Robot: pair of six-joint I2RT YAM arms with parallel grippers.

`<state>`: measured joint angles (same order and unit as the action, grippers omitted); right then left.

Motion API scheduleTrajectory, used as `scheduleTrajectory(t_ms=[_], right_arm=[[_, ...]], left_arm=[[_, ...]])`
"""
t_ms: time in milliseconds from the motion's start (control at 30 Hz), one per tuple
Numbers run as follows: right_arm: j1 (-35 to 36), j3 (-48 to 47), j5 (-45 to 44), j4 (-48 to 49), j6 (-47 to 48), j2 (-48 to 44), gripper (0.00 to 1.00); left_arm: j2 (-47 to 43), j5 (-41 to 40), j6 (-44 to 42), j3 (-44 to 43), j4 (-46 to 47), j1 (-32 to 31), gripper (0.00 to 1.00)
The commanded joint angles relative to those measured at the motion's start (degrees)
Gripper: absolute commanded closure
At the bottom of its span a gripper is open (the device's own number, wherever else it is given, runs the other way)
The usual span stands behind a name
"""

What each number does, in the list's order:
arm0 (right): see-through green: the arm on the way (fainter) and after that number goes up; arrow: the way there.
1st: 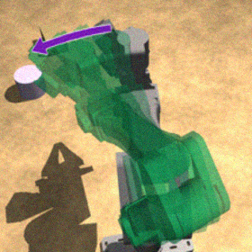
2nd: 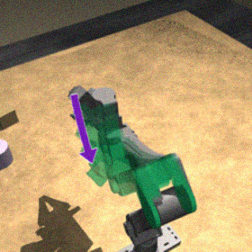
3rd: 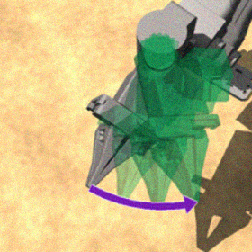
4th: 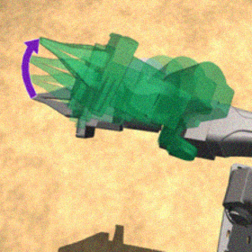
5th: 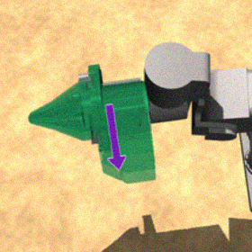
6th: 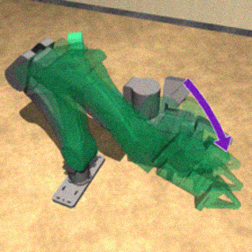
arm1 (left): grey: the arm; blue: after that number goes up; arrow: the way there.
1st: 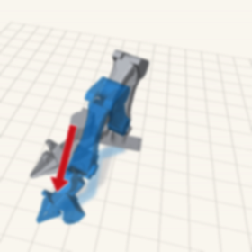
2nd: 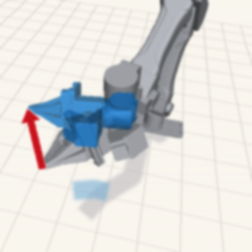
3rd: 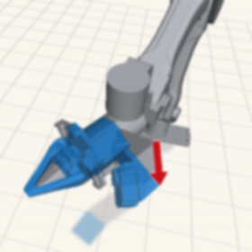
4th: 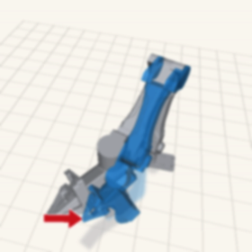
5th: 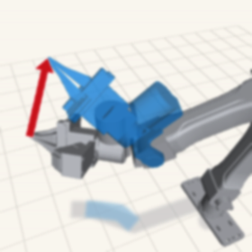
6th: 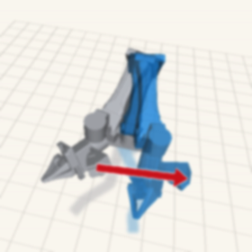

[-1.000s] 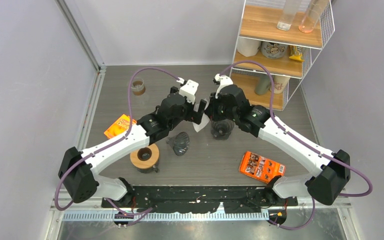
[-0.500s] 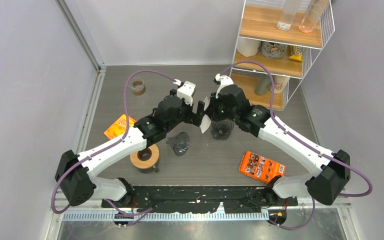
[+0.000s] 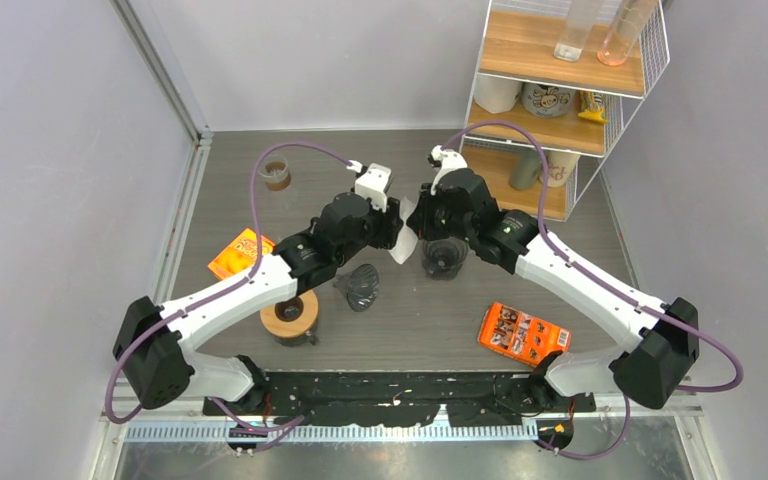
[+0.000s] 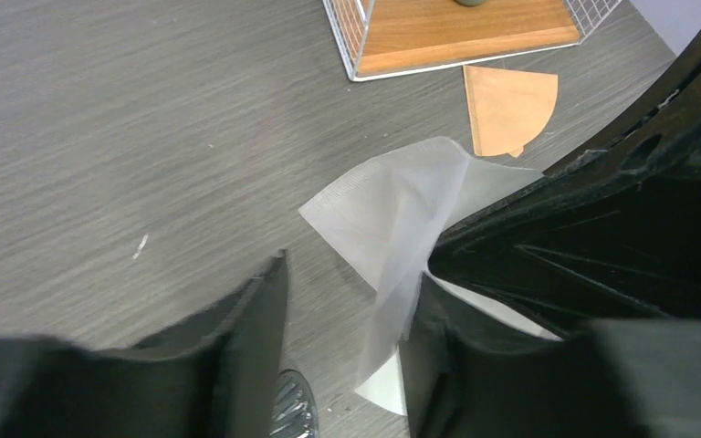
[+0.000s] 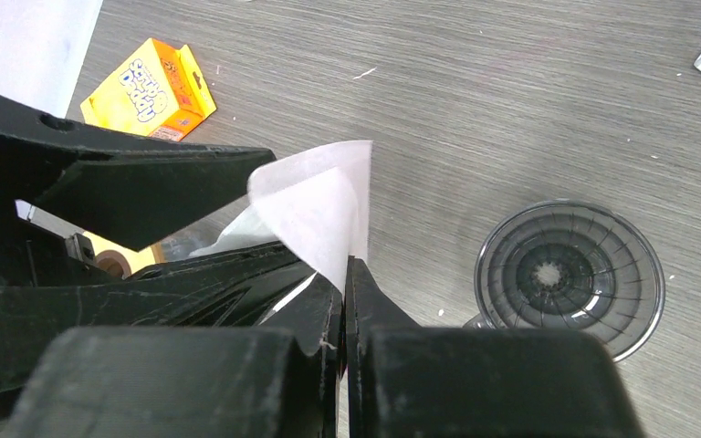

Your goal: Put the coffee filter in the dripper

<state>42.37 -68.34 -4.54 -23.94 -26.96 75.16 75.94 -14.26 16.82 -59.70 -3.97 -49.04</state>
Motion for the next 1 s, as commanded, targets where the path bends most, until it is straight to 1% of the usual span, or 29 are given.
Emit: scheduleTrajectory(t_ms=[0, 100, 167, 200, 433, 600, 733, 967], right_arm=[[0.1, -2.0, -0.4, 2.7, -0.8, 0.6, 0.95], [0.1, -2.1, -0.3, 2.6, -0.5, 1.1, 0.95], [-0.2, -2.0, -0.4, 2.2, -0.2, 1.4, 0.95], [-0.4, -2.0, -0.7, 1.7, 0.1, 1.5, 0.95], [-1.3, -3.3, -6.7, -2.9, 1.7, 2.8, 0.95], [-1.5, -4.4, -7.3, -4.2, 4.0, 3.4, 0.95], [-1.5, -5.0, -8.1, -5.2, 6.2, 3.9, 0.95], [-1.5, -6.7, -12.2, -8.5, 10.5, 4.8, 0.95]], left_arm=[[0.7, 1.4, 1.2, -2.3, 2.1, -0.3, 0.57], [0.9, 1.4, 1.4, -2.8, 2.1, -0.3, 0.75], [1.1, 0.5, 1.5, -3.3, 1.4, -0.3, 0.97], [1.2, -0.1, 1.5, -3.6, 0.8, -0.3, 1.00], [0.6, -4.6, 0.5, -4.3, -3.2, -0.2, 1.00], [-0.2, -8.2, -2.1, -5.4, -7.7, -0.3, 1.00], [-0.6, -8.7, -3.8, -6.0, -10.2, -0.2, 1.00], [-0.9, -9.7, -6.1, -7.1, -13.1, -0.2, 1.00]])
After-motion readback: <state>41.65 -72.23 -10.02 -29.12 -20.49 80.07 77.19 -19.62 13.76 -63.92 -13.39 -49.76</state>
